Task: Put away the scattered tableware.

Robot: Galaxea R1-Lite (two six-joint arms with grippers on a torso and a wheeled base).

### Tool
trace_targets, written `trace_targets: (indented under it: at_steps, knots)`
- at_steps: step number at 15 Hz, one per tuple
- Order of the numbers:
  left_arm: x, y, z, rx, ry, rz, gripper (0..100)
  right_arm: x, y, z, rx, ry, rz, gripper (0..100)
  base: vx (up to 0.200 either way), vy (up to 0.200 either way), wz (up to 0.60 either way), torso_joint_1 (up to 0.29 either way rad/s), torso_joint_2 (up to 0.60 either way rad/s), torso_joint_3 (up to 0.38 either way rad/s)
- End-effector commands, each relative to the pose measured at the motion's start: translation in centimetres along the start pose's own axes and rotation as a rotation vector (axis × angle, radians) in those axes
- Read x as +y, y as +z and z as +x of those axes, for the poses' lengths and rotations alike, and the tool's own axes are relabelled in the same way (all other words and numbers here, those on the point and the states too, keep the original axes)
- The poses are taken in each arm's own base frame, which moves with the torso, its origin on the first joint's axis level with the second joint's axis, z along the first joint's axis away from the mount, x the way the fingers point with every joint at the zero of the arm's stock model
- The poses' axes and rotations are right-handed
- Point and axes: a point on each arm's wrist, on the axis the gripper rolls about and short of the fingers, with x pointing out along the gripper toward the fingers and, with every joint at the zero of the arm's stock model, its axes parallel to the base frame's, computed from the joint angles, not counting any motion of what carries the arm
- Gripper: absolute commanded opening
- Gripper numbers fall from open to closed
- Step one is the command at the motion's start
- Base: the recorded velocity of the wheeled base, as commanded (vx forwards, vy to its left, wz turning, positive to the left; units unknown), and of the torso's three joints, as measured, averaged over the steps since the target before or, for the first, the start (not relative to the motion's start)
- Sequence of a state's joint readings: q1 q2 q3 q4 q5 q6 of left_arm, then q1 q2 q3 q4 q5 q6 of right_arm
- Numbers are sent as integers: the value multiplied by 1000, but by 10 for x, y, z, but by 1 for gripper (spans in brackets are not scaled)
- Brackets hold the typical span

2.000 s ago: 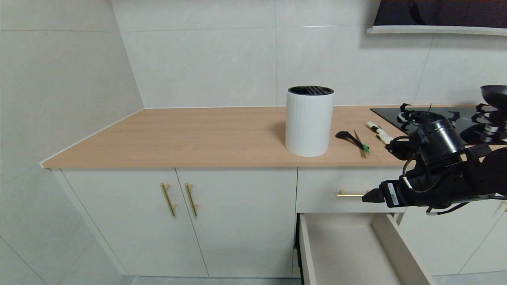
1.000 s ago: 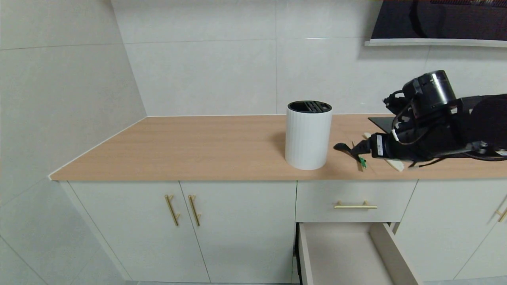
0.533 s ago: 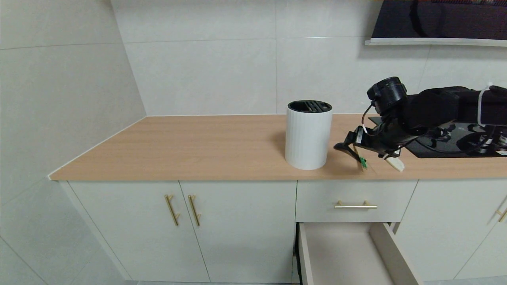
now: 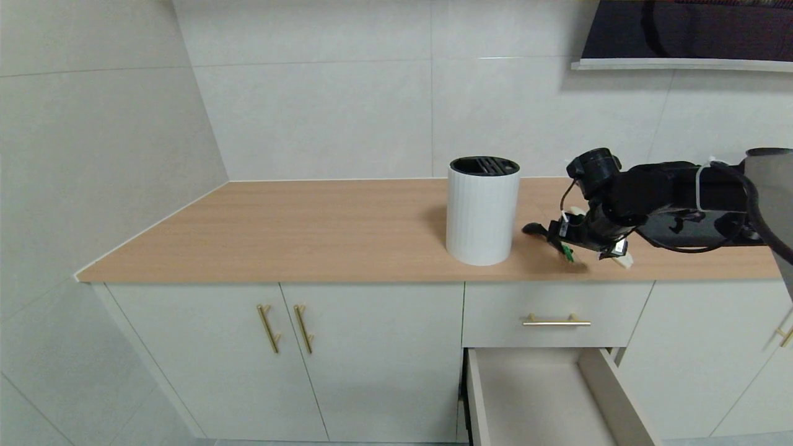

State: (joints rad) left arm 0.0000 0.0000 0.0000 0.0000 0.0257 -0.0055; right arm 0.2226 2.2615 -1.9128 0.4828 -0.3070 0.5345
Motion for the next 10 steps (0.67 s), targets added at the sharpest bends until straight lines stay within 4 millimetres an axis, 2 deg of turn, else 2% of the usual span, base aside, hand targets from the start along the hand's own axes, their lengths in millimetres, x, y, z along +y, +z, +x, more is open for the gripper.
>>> trace_targets:
  at_steps: [1, 3, 10]
  knots:
    - [0, 0, 0, 0, 0, -1, 100, -1, -4, 12, 18, -14, -4, 100, 0, 0, 0, 0, 0, 0]
    - [0, 0, 0, 0, 0, -1, 100, -1, -7, 20, 29, -23, -5, 100, 0, 0, 0, 0, 0, 0]
    - [0, 0, 0, 0, 0, -1, 100, -5, -9, 28, 39, -37, -3, 100, 0, 0, 0, 0, 0, 0]
